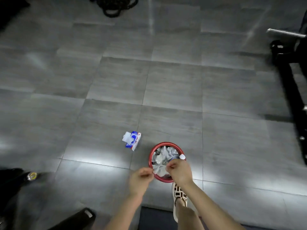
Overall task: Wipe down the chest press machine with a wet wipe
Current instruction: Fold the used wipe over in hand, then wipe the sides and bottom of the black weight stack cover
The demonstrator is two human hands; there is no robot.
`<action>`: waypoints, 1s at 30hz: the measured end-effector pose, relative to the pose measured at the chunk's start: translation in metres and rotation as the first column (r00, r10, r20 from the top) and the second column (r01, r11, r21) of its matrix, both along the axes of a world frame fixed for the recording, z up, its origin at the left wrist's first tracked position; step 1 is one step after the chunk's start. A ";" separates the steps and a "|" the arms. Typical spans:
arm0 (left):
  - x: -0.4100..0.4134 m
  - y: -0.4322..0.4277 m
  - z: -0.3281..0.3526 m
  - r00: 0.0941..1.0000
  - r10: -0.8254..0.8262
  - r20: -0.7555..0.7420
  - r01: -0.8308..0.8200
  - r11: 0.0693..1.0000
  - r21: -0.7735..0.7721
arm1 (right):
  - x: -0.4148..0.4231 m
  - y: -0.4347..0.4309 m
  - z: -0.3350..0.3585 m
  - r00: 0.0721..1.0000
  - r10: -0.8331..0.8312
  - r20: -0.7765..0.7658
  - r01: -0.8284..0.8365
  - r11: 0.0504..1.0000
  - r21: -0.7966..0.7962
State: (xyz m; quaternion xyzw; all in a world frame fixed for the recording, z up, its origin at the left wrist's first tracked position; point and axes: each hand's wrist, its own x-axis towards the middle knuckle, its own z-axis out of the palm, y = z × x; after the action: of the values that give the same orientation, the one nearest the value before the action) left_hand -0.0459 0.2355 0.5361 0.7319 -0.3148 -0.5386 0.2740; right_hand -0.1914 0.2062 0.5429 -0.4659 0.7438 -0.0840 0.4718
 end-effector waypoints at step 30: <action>0.175 -0.198 -0.420 0.921 0.298 0.252 -0.378 0.841 0.388 | 0.189 -0.251 -0.415 0.925 0.380 -0.008 -0.370 0.905 0.211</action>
State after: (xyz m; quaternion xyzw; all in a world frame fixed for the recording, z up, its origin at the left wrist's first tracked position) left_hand 0.1288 0.0376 0.1158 0.8639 -0.0779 -0.4686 0.1673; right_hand -0.0027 -0.0444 0.1275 -0.5508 0.6564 0.0970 0.5063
